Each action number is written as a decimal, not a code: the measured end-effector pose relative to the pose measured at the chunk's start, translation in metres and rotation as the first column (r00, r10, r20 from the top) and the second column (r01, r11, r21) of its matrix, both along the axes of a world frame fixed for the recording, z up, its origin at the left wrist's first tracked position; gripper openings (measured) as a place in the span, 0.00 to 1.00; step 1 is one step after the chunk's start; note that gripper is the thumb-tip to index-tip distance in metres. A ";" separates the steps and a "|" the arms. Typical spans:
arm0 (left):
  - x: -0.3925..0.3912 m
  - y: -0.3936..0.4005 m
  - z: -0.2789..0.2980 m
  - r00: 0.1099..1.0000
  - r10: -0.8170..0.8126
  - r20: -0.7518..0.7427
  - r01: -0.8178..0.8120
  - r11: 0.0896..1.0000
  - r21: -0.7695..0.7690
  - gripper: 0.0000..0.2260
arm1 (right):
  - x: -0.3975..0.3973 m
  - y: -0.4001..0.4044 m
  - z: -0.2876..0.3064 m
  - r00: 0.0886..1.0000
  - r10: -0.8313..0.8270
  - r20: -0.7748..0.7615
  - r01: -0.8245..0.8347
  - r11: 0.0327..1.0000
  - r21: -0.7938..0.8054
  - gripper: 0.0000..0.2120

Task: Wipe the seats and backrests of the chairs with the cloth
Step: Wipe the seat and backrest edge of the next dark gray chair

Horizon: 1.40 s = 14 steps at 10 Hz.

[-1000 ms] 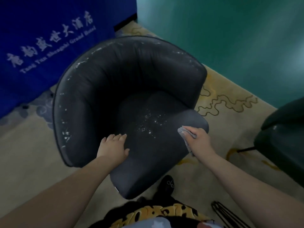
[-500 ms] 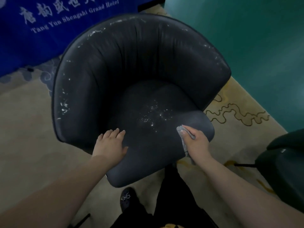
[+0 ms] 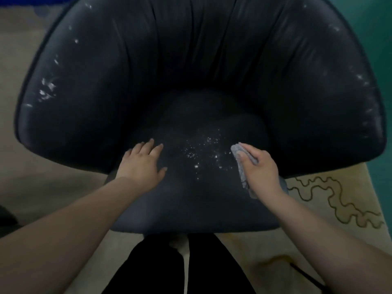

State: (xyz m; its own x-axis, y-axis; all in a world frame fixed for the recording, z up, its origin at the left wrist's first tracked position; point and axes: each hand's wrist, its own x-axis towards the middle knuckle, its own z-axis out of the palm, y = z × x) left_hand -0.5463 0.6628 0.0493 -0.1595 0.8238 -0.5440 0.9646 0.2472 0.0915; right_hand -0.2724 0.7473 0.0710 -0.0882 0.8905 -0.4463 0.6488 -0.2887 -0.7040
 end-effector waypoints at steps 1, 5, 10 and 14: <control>-0.002 0.010 -0.038 1.000 0.024 0.013 -0.024 1.000 0.002 0.37 | -0.014 0.019 -0.035 1.000 0.015 -0.015 -0.015 1.000 0.009 0.16; -0.038 0.064 -0.174 0.998 -0.055 0.018 0.057 0.989 -0.139 0.64 | -0.069 0.082 -0.201 0.992 0.127 0.014 -0.126 0.946 0.298 0.19; -0.038 0.059 -0.182 0.995 -0.001 0.096 0.003 1.000 -0.030 0.66 | -0.107 0.077 -0.232 0.917 0.272 0.293 -0.383 0.809 0.447 0.22; -0.037 0.055 -0.186 0.990 0.042 0.138 -0.045 0.999 0.020 0.66 | -0.107 0.054 -0.232 0.876 0.423 0.233 -0.482 0.749 0.455 0.22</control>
State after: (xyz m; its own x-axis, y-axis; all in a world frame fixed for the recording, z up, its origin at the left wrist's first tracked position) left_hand -0.5829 0.7181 -0.1369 -0.1204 0.8303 -0.5442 0.9309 0.2849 0.2286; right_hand -0.3795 0.8016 -0.1611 -0.5149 0.8572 0.0006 0.6947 0.4177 -0.5856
